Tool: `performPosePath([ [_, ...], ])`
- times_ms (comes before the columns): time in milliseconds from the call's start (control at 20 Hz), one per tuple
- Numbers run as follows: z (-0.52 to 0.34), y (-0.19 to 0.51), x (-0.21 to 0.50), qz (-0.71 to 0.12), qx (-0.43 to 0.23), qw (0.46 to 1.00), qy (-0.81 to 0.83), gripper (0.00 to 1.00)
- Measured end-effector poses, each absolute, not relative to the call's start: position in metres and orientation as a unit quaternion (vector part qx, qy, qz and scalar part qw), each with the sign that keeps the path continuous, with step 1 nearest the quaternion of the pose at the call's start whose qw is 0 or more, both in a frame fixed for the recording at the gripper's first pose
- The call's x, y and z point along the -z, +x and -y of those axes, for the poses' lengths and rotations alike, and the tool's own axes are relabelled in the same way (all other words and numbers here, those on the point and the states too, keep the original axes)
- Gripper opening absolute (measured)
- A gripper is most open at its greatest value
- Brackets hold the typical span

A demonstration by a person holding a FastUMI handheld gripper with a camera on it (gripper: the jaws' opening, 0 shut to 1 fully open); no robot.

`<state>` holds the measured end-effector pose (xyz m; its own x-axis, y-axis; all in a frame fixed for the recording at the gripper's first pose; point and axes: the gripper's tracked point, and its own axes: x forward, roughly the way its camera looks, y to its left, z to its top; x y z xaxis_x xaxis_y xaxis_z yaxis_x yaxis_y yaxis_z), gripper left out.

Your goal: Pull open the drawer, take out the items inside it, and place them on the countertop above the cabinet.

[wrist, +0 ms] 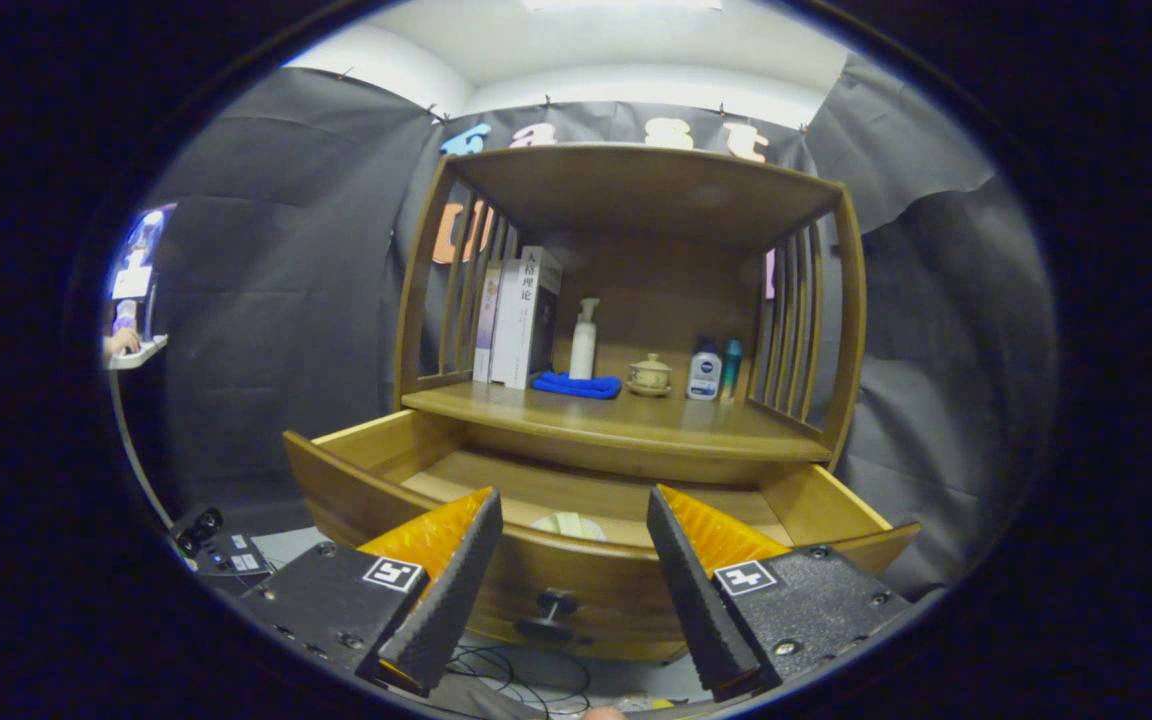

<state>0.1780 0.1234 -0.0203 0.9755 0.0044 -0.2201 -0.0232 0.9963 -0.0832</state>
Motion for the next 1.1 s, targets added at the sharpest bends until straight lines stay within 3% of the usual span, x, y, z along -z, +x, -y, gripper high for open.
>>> performPosePath([
  [550, -0.128, 0.255, 0.082, -0.387, -0.047, 0.921, -0.003, 0.88],
  [950, -0.131, 0.271, 0.115, -0.463, -0.025, 0.886, 0.022, 0.81],
  [1100, -0.127, 0.27, 0.123, -0.475, -0.018, 0.879, 0.03, 0.72],
])
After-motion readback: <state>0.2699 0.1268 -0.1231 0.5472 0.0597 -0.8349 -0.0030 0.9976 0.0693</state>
